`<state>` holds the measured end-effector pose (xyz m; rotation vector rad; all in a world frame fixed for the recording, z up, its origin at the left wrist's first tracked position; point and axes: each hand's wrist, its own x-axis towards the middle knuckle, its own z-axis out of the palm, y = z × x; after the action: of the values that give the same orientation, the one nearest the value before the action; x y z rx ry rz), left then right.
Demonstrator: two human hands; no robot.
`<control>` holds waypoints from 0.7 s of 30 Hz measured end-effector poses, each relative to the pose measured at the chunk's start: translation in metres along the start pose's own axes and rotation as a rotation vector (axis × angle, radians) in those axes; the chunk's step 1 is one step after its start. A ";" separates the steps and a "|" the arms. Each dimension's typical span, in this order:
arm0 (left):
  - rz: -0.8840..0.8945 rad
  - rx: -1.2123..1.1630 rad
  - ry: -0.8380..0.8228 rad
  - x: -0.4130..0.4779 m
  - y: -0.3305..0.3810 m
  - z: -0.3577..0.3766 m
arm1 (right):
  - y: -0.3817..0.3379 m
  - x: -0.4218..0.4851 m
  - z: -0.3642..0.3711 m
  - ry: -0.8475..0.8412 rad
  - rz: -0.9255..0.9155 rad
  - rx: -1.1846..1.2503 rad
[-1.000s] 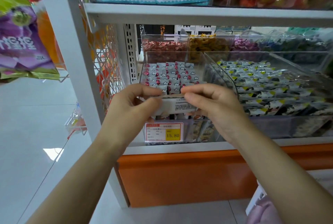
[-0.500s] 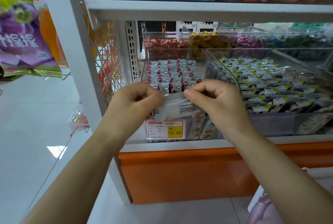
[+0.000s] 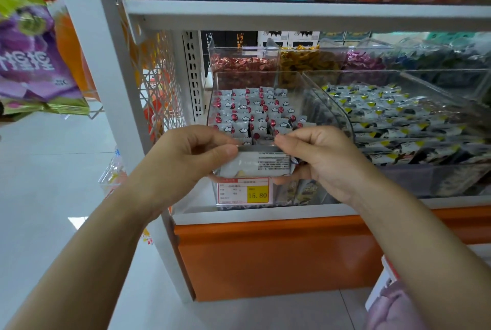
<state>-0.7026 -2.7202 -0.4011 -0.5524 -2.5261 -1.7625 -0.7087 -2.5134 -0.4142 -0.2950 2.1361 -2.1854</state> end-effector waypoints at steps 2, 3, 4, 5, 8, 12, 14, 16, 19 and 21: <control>0.023 0.025 0.000 0.001 -0.001 0.001 | -0.003 0.000 -0.003 -0.027 0.050 0.057; 0.027 0.036 -0.008 0.001 -0.001 0.001 | -0.003 0.000 -0.005 -0.038 0.068 0.078; 0.028 0.041 -0.014 0.001 -0.002 0.002 | -0.003 -0.001 -0.005 -0.044 0.083 0.093; 0.024 0.041 -0.015 0.001 -0.002 0.003 | -0.002 0.000 -0.006 -0.042 0.089 0.100; 0.010 0.045 0.034 0.002 -0.004 0.004 | 0.001 0.000 -0.009 -0.054 0.054 0.121; -0.016 -0.028 0.205 0.005 -0.003 0.008 | 0.003 0.002 -0.014 -0.115 -0.087 0.126; 0.023 -0.070 0.284 0.008 0.001 0.014 | 0.004 0.003 -0.015 -0.002 -0.177 0.069; 0.139 0.079 0.373 0.013 0.001 0.019 | 0.003 0.004 -0.018 0.175 -0.275 0.049; 0.319 0.631 0.350 0.024 -0.008 0.022 | 0.002 0.004 -0.024 0.401 -0.397 -0.112; 0.247 0.844 0.203 0.030 -0.017 0.026 | 0.001 0.004 -0.025 0.458 -0.435 -0.216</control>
<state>-0.7310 -2.6930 -0.4198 -0.5451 -2.5791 -0.5357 -0.7171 -2.4898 -0.4156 -0.3227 2.7919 -2.4350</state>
